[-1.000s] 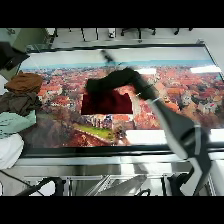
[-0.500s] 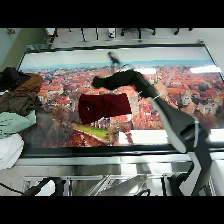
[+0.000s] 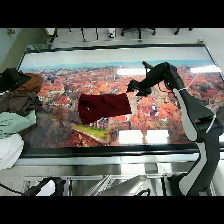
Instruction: Fold the shirts.
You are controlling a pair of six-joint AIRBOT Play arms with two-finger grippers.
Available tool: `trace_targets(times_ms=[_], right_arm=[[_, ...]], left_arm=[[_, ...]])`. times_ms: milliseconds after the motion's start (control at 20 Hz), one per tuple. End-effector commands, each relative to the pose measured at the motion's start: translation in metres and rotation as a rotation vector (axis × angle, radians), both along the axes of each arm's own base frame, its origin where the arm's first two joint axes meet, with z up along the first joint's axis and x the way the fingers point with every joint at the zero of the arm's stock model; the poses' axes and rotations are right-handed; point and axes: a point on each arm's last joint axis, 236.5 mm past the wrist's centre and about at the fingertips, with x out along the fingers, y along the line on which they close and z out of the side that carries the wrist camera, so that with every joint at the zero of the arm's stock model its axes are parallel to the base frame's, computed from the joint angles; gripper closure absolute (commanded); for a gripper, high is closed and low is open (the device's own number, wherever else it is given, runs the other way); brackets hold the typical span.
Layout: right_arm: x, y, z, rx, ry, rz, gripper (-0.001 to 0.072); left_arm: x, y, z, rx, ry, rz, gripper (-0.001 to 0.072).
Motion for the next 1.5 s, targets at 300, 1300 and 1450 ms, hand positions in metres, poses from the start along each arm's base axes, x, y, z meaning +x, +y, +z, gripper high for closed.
trace_targets(times_ms=[300, 1300, 1450], right_arm=[[-0.016, 0.035, -0.066, 0.115, 0.138, 0.037, -0.0002], [-0.003, -0.332, 0.095, -0.223, -0.143, -0.616, 0.0688], [-0.084, -0.427, 0.097, -0.364, -0.061, -0.826, 0.0688]], left_arm=[[0.0, 0.0, 0.0, 0.0, -0.001, -0.001, 0.0693], [0.0, 0.0, 0.0, 0.001, -0.001, 0.0, 0.0693], [0.0, 0.0, 0.0, 0.0, -0.002, 0.0, 0.0693]])
